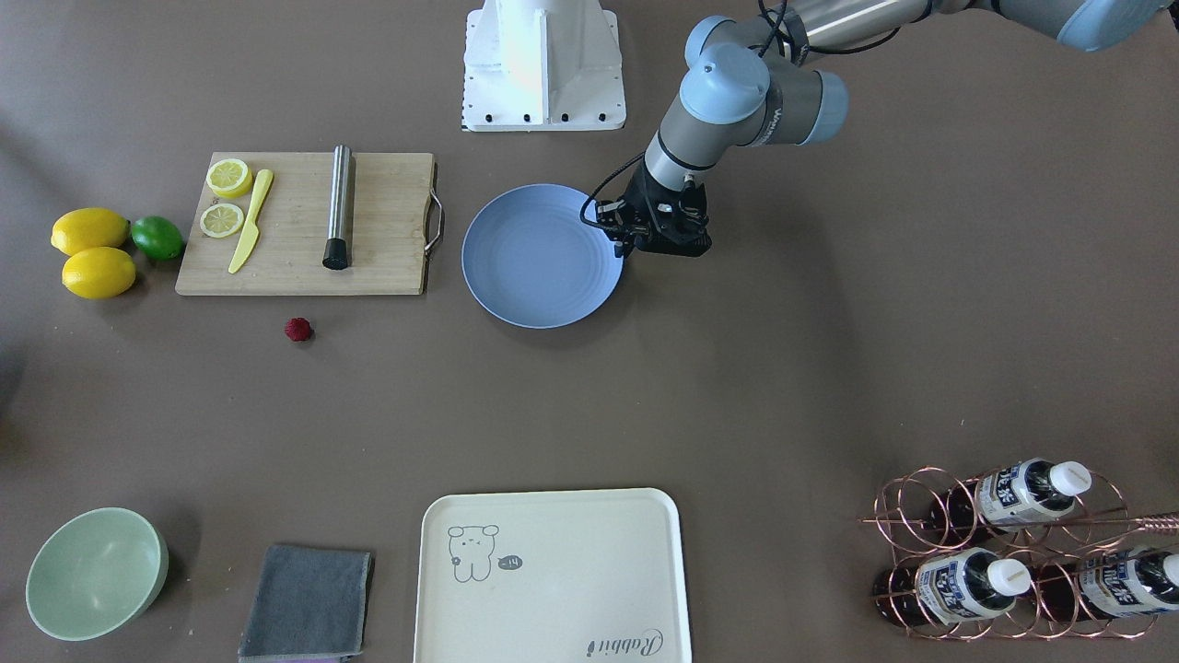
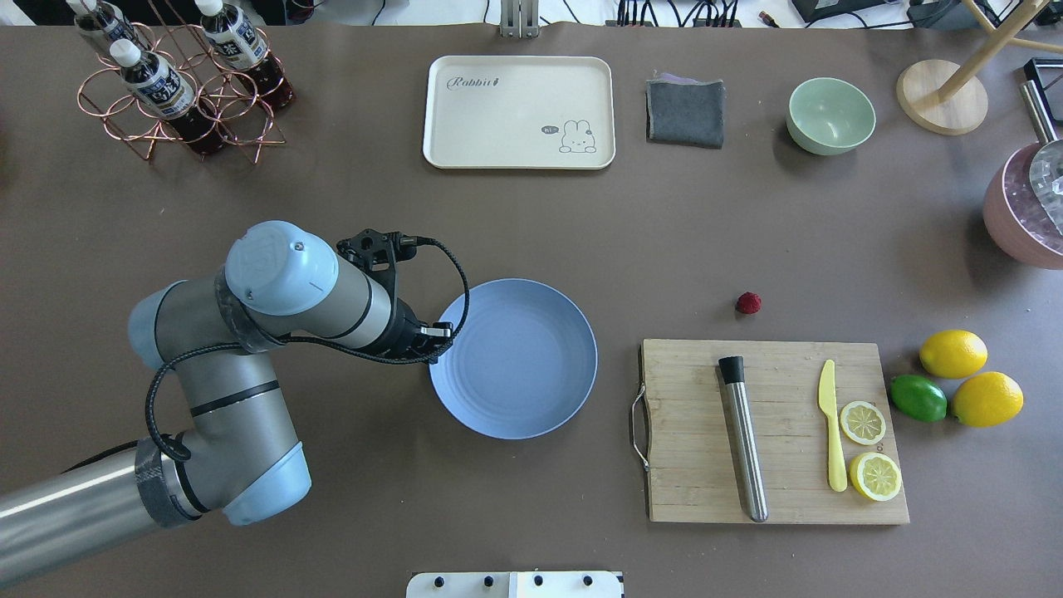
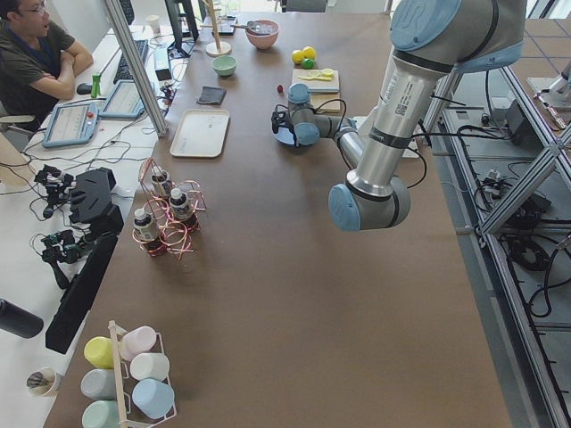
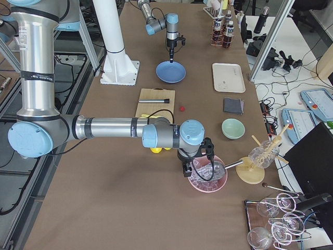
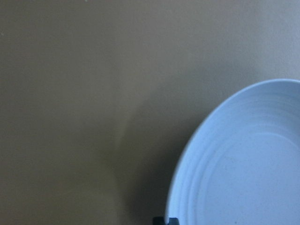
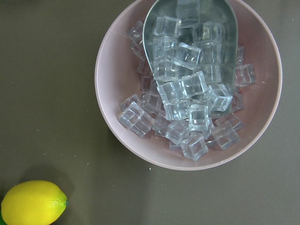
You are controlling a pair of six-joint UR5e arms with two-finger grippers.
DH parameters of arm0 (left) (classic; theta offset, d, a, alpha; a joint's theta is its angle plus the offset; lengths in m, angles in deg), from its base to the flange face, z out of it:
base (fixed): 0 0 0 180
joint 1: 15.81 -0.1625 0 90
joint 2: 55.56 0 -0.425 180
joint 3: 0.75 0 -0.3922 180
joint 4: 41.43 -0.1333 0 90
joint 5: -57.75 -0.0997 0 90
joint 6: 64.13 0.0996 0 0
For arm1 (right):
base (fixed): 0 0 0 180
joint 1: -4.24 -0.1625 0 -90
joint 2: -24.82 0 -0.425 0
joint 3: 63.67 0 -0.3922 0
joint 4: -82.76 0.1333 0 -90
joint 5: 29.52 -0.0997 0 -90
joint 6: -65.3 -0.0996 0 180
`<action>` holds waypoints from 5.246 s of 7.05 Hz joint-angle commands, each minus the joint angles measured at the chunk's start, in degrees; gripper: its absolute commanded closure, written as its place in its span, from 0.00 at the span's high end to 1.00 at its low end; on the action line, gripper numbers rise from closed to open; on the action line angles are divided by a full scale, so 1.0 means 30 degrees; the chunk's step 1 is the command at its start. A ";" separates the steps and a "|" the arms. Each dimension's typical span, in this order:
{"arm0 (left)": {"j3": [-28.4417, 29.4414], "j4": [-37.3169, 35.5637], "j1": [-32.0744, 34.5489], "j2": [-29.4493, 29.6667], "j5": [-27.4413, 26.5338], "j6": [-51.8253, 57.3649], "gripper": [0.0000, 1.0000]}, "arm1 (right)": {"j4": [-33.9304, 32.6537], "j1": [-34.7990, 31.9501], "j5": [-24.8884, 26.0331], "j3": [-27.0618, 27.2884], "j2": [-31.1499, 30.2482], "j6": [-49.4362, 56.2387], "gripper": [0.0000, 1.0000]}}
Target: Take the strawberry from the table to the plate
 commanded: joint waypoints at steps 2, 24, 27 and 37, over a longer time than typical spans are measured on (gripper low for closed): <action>0.0925 0.1228 -0.0337 0.0235 -0.0583 -0.1002 0.00 | -0.0028 0.0913 -0.0006 0.0748 0.0315 -0.0039 1.00; -0.1002 0.1326 0.4525 -0.4656 0.0907 0.5114 0.97 | 0.6977 1.5361 0.7055 0.1384 0.6057 -2.2567 0.00; -0.1033 0.1269 0.6360 -0.5300 0.2187 0.6855 0.97 | 0.5275 1.7776 0.7489 0.2538 0.9735 -2.7321 0.00; -0.1062 0.0242 0.8891 -0.6649 0.3456 1.0768 0.97 | 0.4366 2.1630 1.0951 -0.1593 1.3880 -2.9189 0.00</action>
